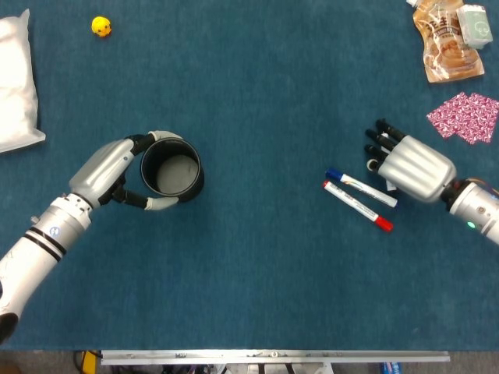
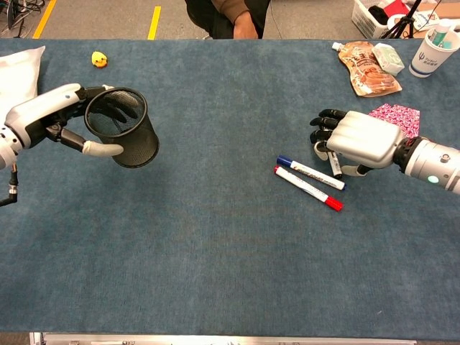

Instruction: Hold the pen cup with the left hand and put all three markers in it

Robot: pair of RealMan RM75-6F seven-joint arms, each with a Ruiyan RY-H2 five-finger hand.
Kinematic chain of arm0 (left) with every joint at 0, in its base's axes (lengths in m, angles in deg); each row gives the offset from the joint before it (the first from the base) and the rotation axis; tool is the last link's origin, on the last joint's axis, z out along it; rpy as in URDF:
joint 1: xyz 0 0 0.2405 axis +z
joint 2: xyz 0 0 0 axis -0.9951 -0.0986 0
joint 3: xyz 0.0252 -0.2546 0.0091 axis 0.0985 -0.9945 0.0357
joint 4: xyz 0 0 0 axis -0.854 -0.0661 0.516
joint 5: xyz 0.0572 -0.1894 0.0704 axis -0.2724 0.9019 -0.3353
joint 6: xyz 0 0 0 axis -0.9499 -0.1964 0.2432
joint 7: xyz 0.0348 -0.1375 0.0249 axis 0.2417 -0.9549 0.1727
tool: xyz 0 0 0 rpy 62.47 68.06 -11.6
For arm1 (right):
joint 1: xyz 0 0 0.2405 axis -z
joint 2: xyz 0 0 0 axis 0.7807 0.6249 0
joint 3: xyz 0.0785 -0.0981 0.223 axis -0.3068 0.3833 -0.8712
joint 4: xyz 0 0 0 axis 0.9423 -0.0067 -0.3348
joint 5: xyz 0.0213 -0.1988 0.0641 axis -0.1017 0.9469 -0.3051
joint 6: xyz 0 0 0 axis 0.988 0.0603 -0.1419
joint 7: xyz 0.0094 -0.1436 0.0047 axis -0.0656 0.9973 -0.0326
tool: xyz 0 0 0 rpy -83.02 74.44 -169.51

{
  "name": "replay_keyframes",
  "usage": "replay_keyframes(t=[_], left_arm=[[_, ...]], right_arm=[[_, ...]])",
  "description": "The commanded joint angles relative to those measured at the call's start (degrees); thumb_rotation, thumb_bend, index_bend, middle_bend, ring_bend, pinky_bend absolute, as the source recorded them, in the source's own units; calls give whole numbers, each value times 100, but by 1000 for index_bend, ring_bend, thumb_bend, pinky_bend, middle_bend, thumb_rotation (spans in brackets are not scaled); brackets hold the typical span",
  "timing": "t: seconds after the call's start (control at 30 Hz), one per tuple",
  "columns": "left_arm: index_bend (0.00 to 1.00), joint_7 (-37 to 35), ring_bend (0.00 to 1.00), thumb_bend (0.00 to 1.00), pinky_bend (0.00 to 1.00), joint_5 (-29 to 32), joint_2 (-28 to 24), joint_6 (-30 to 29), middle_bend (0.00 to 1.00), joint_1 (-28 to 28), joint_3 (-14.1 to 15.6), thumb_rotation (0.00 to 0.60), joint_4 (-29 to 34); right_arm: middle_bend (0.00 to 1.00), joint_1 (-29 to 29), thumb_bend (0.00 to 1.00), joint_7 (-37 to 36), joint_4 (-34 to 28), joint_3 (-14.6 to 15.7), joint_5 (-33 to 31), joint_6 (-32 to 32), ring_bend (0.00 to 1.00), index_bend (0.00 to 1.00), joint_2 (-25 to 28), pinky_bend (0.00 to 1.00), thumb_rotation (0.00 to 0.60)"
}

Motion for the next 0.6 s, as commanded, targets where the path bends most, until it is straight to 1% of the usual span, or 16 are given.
replay_keyframes(t=[0.03, 0.6], left_arm=[[223, -11, 258, 165, 178, -6, -4, -1, 328, 2, 5, 526, -2], [223, -55, 258, 165, 179, -41, -20, -48, 326, 18, 11, 514, 10]], right_arm=[[289, 9, 234, -10, 15, 19, -22, 16, 114, 489, -3, 118, 600], [310, 9, 249, -18, 115, 120, -125, 44, 115, 592, -54, 118, 600]])
